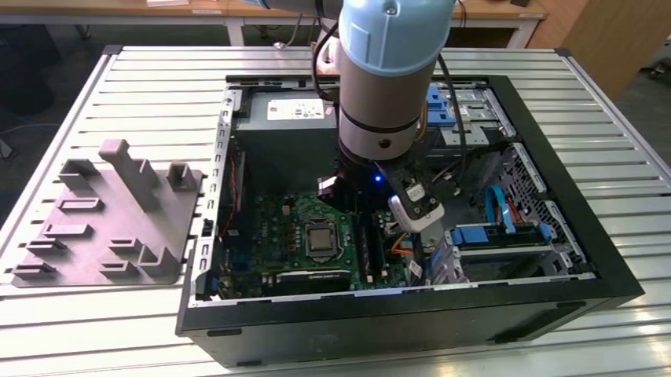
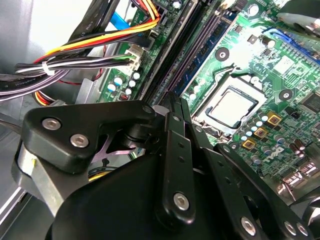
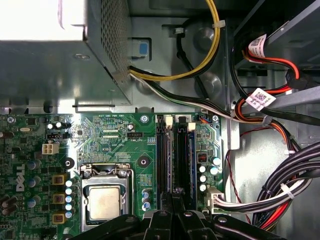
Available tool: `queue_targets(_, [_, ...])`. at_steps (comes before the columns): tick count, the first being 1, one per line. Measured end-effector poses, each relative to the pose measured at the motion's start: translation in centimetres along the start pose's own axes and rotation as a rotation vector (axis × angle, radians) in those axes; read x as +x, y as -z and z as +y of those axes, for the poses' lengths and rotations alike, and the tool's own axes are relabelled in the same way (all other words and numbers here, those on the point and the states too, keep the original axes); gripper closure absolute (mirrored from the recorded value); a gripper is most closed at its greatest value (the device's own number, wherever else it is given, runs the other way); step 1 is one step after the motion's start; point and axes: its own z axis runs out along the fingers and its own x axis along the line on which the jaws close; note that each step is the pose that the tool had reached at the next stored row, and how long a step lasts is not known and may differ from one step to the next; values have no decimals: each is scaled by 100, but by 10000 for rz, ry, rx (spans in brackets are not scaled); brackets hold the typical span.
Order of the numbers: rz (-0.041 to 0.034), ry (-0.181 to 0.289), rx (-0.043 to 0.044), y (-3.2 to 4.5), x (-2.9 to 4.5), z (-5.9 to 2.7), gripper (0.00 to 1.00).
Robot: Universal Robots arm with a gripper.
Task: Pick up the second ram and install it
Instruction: 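Insert the second ram into the second slot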
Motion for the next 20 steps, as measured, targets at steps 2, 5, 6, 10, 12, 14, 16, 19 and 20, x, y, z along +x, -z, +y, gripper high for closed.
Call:
queue_targets(2, [0, 1, 0, 0, -1, 0, 89])
queue_targets(5, [0, 1, 0, 14, -1, 1, 89])
queue_targets(6, [0, 1, 1, 21, -2, 1, 89])
queue_targets(10, [0, 16, -3, 24, -2, 2, 89])
queue_targets(12, [5, 75, -4, 25, -2, 2, 89])
queue_targets(14, [8, 110, -3, 24, -6, 1, 89])
queue_targets(16, [8, 111, -5, 22, -7, 1, 89])
queue_targets(19, [8, 111, -5, 21, -11, 1, 89])
queue_targets(20, [8, 110, -6, 20, -11, 2, 89])
